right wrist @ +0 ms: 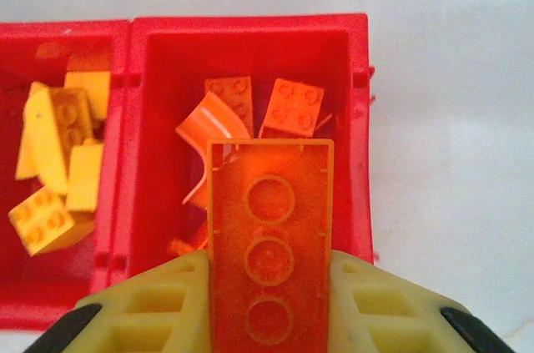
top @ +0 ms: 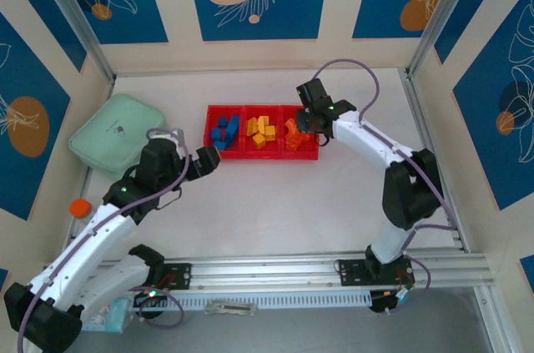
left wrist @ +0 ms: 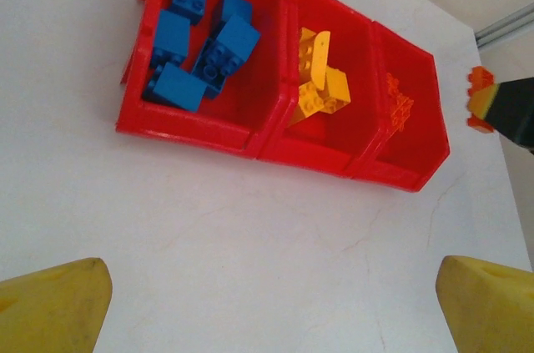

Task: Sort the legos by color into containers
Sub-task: Place the lego in the container.

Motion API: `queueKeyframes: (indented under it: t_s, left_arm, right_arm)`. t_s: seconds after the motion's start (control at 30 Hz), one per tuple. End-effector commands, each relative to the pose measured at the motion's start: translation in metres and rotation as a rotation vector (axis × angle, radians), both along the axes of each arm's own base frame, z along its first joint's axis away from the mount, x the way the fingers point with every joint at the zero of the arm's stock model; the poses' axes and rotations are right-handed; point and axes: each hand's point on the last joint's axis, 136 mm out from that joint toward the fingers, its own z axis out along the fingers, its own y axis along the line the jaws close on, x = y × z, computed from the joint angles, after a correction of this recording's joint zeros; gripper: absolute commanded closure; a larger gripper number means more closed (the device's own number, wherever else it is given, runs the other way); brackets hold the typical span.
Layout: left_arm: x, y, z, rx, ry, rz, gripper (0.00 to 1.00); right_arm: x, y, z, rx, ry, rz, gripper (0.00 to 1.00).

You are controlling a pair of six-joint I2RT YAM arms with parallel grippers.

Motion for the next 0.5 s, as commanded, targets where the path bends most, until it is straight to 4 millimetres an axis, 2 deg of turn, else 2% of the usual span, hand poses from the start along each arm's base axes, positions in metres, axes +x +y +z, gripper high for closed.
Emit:
queueKeyframes:
  t_s: [0.0,0.07,0.13,0.2,0.3,0.33,0.37,0.4,0.47]
  left_arm:
    - [0.013,-0.004,0.009,-0.009,-0.061,-0.008,0.01]
    - [0.016,-0.004,0.006,-0.002,-0.055,-0.006,0.01]
    - [0.017,-0.003,0.003,0.005,-0.051,0.0,0.01]
    - [0.019,0.0,0.001,0.022,-0.055,0.007,0.01]
    - [0.024,0.012,-0.003,0.088,-0.068,0.042,0.01]
    - [0.026,0.02,-0.004,0.125,-0.073,0.063,0.01]
    - [0.03,0.031,-0.003,0.173,-0.084,0.093,0.01]
    - [0.035,0.042,-0.004,0.23,-0.094,0.122,0.01]
    - [0.046,0.074,-0.009,0.373,-0.119,0.215,0.01]
  right_arm:
    - [0.026,0.011,-0.011,0.027,0.006,0.044,0.7]
    - [0.038,0.013,-0.021,0.007,0.018,0.047,0.64]
    - [0.047,0.016,-0.021,-0.005,0.012,0.066,0.5]
    - [0.049,0.016,-0.01,-0.009,-0.007,0.068,0.37]
    - [0.042,0.008,0.016,0.002,-0.068,0.059,0.13]
    - [0.037,0.0,0.024,-0.011,-0.09,0.042,0.03]
    - [0.031,-0.012,0.03,-0.03,-0.11,0.014,0.01]
    - [0.026,-0.026,0.034,-0.055,-0.125,-0.022,0.01]
    - [0.012,-0.067,0.035,-0.11,-0.164,-0.135,0.01]
